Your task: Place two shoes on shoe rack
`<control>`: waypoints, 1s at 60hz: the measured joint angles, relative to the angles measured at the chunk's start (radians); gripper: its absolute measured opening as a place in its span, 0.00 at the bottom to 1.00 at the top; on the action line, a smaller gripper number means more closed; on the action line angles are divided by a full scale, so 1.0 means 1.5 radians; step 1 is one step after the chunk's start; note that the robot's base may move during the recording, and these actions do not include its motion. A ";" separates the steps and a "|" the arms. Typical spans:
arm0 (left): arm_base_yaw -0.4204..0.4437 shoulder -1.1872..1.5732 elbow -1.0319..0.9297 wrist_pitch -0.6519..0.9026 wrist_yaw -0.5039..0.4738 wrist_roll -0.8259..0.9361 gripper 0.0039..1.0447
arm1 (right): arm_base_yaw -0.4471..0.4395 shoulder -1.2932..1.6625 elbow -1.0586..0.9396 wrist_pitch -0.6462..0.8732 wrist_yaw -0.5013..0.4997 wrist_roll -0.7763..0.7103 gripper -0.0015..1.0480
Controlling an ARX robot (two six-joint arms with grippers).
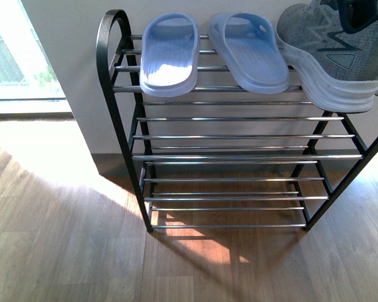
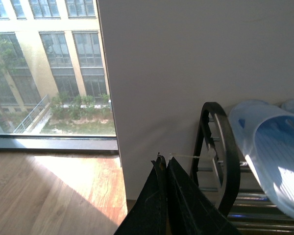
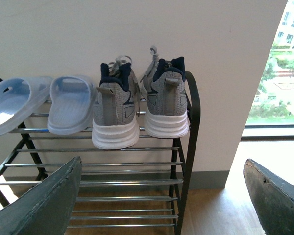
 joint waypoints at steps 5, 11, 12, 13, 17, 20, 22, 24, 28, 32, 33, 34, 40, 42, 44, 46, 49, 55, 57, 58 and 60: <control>0.014 -0.037 -0.037 0.000 0.016 0.000 0.01 | 0.000 0.000 0.000 0.000 0.000 0.000 0.91; 0.036 -0.096 -0.086 -0.005 0.037 0.000 0.01 | 0.000 0.000 0.000 0.000 0.000 0.000 0.91; 0.040 -0.109 -0.096 -0.009 0.041 0.000 0.01 | 0.000 0.000 0.000 0.000 0.000 0.000 0.91; 0.043 -0.118 -0.103 -0.012 0.043 0.000 0.01 | 0.000 0.000 0.000 0.000 0.000 0.000 0.91; 0.051 -0.145 -0.121 -0.022 0.051 0.000 0.01 | 0.000 0.000 0.000 0.000 0.000 0.000 0.91; 0.057 -0.167 -0.134 -0.031 0.058 0.000 0.01 | 0.000 0.000 0.000 0.000 0.000 0.000 0.91; 0.060 -0.178 -0.140 -0.037 0.061 0.000 0.01 | 0.000 0.000 0.000 0.000 0.000 0.000 0.91; 0.064 -0.196 -0.149 -0.045 0.064 0.000 0.01 | 0.000 0.000 0.000 0.000 0.000 0.000 0.91; 0.071 -0.227 -0.163 -0.063 0.071 0.000 0.01 | 0.000 0.000 0.000 0.000 0.000 0.000 0.91; 0.092 -0.256 -0.174 -0.081 0.107 0.000 0.01 | 0.000 0.000 0.000 0.000 0.000 0.000 0.91; 0.105 -0.259 -0.182 -0.075 0.120 0.000 0.01 | 0.000 0.000 0.000 0.000 0.000 0.000 0.91; 0.112 -0.260 -0.192 -0.058 0.122 0.000 0.01 | 0.000 0.000 0.000 0.000 0.000 0.000 0.91; 0.126 -0.287 -0.217 -0.073 0.123 0.000 0.01 | 0.000 0.000 0.000 0.000 0.000 0.000 0.91; 0.127 -0.302 -0.222 -0.086 0.126 0.000 0.01 | 0.000 0.000 0.000 0.000 0.000 0.000 0.91; 0.127 -0.329 -0.225 -0.108 0.127 0.000 0.01 | 0.000 0.000 0.000 0.000 0.000 0.000 0.91; 0.127 -0.345 -0.226 -0.121 0.128 0.000 0.01 | 0.000 0.000 0.000 0.000 0.000 0.000 0.91; 0.127 -0.375 -0.228 -0.144 0.127 0.000 0.01 | 0.000 0.000 0.000 0.000 0.000 0.000 0.91; 0.127 -0.422 -0.233 -0.187 0.127 0.000 0.01 | 0.000 0.000 0.000 0.000 0.000 0.000 0.91; 0.127 -0.435 -0.233 -0.198 0.128 0.000 0.01 | 0.000 0.000 0.000 0.000 0.000 0.000 0.91; 0.127 -0.448 -0.233 -0.210 0.127 0.000 0.01 | 0.000 0.000 0.000 0.000 0.000 0.000 0.91; 0.127 -0.464 -0.233 -0.223 0.127 0.000 0.01 | 0.000 0.000 0.000 0.000 0.000 0.000 0.91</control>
